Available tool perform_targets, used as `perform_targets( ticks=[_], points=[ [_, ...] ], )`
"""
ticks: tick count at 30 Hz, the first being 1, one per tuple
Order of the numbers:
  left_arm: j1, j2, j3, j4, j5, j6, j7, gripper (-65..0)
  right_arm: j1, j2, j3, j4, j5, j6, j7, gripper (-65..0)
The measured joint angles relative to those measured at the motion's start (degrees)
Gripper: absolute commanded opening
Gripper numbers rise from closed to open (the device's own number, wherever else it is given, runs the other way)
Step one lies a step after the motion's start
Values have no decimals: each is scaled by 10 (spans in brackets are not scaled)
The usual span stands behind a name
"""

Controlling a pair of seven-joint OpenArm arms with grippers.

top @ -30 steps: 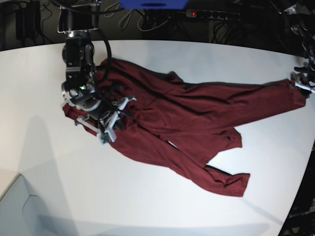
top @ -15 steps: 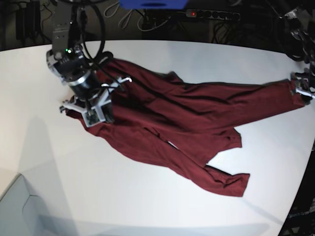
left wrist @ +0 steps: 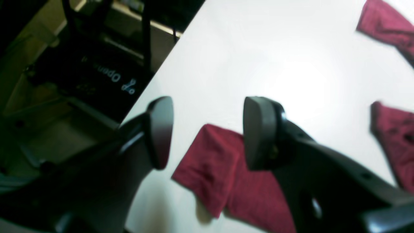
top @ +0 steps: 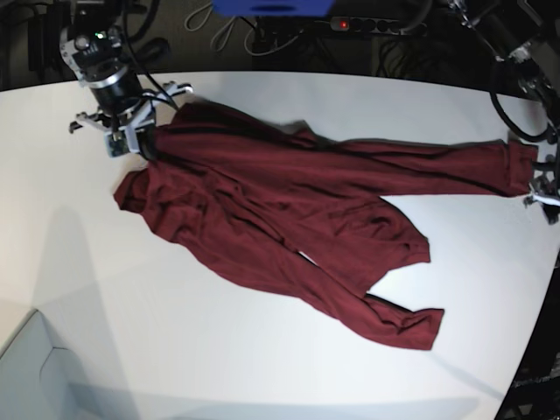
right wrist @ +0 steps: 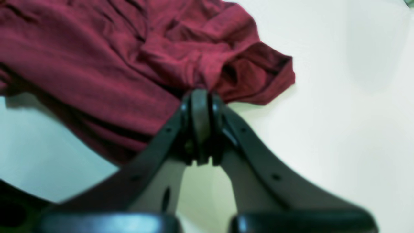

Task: Layout the t-shirt on the table in an organized manner, then fold the t-shirt properly
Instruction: 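Pull the shirt taut between both grippers, left gripper sweeping across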

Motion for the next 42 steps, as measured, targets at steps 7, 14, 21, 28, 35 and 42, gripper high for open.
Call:
perform_targets(
  ticks=[7, 14, 21, 28, 35, 42],
  points=[
    [-28, 8, 79, -6, -2, 3, -7, -318, -8, -2, 50, -13, 1, -1, 17, -650],
    [-56, 63, 163, -64, -3, 2, -2, -212, -7, -3, 49, -18, 1, -1, 17, -650],
    [-53, 80, 268, -111, -3, 2, -3, -98, -7, -3, 48, -19, 1, -1, 18, -650],
    [-48, 76, 293, -143, 0, 2, -38, -97, -5, -2, 48, -19, 1, -1, 15, -650],
    [-48, 74, 294, -183, -1, 4, -123, -97, 4, -2, 48, -19, 1, -1, 17, -650],
    [-86, 73, 294, -274, 0, 8, -165, -97, 5, -2, 47, -19, 1, 0, 17, -650]
  ],
)
